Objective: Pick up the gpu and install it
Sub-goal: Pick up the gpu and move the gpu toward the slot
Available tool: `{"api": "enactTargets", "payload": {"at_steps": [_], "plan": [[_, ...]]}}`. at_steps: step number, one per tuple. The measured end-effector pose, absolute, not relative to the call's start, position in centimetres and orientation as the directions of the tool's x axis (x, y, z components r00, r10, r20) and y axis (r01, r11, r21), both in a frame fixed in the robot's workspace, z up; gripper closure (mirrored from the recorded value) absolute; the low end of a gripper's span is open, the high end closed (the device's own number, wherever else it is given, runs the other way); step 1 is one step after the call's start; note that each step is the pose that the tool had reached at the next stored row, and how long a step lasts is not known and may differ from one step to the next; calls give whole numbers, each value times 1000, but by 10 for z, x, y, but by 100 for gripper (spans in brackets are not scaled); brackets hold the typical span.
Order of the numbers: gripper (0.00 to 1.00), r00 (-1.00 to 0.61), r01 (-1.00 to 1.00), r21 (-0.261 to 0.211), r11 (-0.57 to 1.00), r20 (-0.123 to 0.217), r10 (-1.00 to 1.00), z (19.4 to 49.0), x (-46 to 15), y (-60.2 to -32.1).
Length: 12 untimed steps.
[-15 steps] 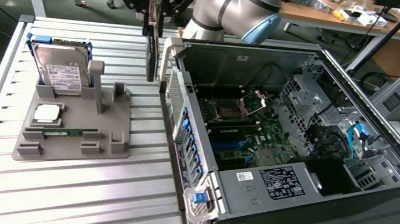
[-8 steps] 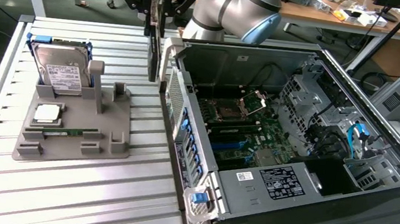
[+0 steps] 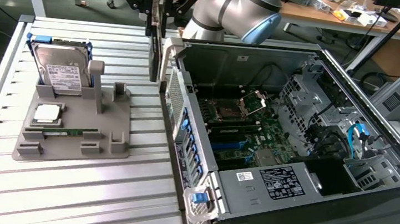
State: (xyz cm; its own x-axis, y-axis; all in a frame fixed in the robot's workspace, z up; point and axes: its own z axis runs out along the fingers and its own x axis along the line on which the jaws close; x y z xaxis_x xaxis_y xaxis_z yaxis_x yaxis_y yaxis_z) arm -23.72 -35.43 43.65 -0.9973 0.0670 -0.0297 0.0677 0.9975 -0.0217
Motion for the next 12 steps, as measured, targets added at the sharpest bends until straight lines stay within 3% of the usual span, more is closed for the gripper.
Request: {"api": "enactTargets", "payload": {"at_steps": [12], "plan": [[73, -997, 68, -22, 997, -30, 67, 437, -232, -354]]}}
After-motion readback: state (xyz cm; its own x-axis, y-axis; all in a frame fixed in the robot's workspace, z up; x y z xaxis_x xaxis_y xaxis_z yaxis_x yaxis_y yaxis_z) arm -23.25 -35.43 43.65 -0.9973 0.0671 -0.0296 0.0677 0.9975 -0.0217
